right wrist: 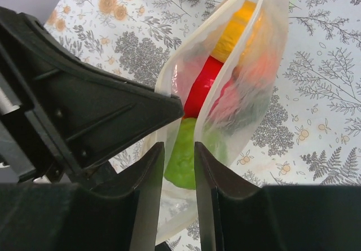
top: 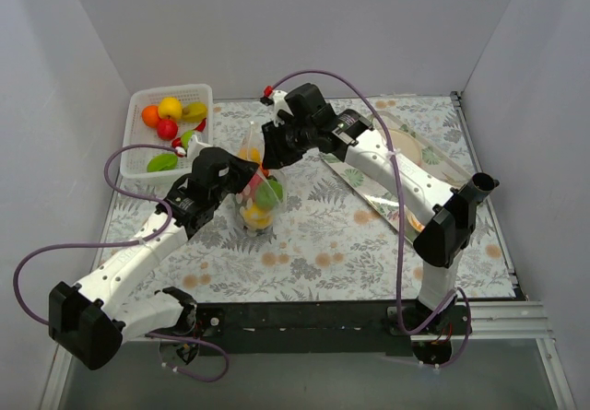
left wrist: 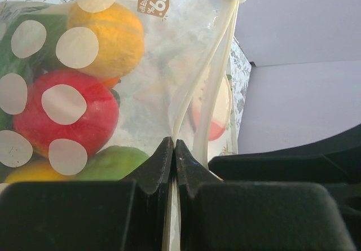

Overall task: Place the food in the zip-top bag and seal the zipper
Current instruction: Adjust the zipper food storage bag at the center of the board.

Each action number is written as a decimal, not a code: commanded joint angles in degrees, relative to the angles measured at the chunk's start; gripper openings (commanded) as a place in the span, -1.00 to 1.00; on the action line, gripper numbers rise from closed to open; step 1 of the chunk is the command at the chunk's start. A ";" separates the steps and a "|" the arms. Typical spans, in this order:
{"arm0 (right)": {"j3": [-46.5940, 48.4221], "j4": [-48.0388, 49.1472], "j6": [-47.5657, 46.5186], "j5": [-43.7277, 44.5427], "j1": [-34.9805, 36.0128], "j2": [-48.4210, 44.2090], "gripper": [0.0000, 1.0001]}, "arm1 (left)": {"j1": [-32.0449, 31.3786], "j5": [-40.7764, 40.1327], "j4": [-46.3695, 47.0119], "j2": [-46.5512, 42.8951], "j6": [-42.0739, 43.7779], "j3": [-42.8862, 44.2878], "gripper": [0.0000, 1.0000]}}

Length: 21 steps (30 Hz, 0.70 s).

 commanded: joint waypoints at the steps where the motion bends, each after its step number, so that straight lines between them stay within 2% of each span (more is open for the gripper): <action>1: -1.83 2.10 0.57 -2.85 0.28 -3.90 -0.24 | -0.29 -1.58 2.47 -0.83 -0.31 0.31 -1.00; 4: -2.98 0.88 0.22 0.11 0.37 -4.34 -0.12 | -0.29 -1.32 2.47 -0.12 -0.13 0.92 -1.00; 9: -4.56 -0.53 0.48 9.26 0.37 -6.89 0.21 | -0.38 -1.32 2.55 0.06 0.13 1.01 -1.00; 11: -7.02 0.86 1.01 12.43 0.37 -9.43 0.22 | -0.29 -1.41 2.55 0.05 0.31 1.01 -1.00; 15: -9.58 0.88 1.54 12.43 0.98 -12.25 0.22 | -0.29 -1.41 2.47 0.23 0.22 1.01 -1.00; 21: -12.65 -0.97 4.08 24.99 1.95 -14.97 0.29 | -0.29 -1.50 2.47 0.14 0.22 1.19 -1.00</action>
